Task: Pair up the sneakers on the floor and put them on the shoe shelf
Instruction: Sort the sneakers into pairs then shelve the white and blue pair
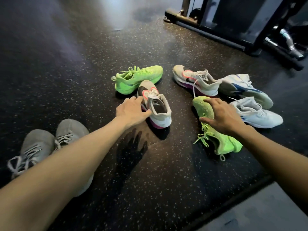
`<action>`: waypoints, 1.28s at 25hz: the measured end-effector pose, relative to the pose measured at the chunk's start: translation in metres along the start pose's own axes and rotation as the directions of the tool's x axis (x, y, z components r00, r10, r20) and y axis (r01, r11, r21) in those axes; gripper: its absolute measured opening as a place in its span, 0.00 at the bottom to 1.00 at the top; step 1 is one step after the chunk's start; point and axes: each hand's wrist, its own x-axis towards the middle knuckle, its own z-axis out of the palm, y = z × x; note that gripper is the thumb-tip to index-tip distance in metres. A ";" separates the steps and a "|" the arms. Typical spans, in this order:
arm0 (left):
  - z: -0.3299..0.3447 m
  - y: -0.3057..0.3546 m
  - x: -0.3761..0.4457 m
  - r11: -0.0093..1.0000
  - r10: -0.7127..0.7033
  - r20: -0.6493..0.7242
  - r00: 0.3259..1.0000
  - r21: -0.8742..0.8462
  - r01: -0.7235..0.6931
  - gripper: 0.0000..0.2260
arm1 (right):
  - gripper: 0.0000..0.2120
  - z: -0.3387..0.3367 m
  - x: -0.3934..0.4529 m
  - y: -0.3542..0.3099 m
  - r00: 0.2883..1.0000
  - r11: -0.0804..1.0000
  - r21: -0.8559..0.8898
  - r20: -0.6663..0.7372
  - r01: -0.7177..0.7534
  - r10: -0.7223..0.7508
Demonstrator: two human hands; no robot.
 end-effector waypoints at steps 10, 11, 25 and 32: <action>0.037 0.022 0.049 0.981 0.132 -0.183 0.974 -0.120 -0.155 0.13 | 0.33 0.051 -0.016 0.063 0.977 0.987 -0.045 0.141 -0.155 0.160; 0.035 0.017 0.058 0.986 0.102 -0.192 0.976 -0.110 -0.125 0.12 | 0.33 0.057 -0.018 0.064 0.975 0.985 -0.067 0.150 -0.157 0.165; 0.035 -0.060 0.147 0.973 -0.083 -0.084 0.993 0.209 0.099 0.22 | 0.39 0.101 -0.019 0.073 0.991 0.939 -0.332 -0.119 -0.095 0.058; 0.042 -0.062 0.156 0.935 -0.014 -0.193 0.981 0.345 0.081 0.19 | 0.40 0.106 -0.017 0.073 0.987 0.934 -0.344 -0.153 -0.097 0.047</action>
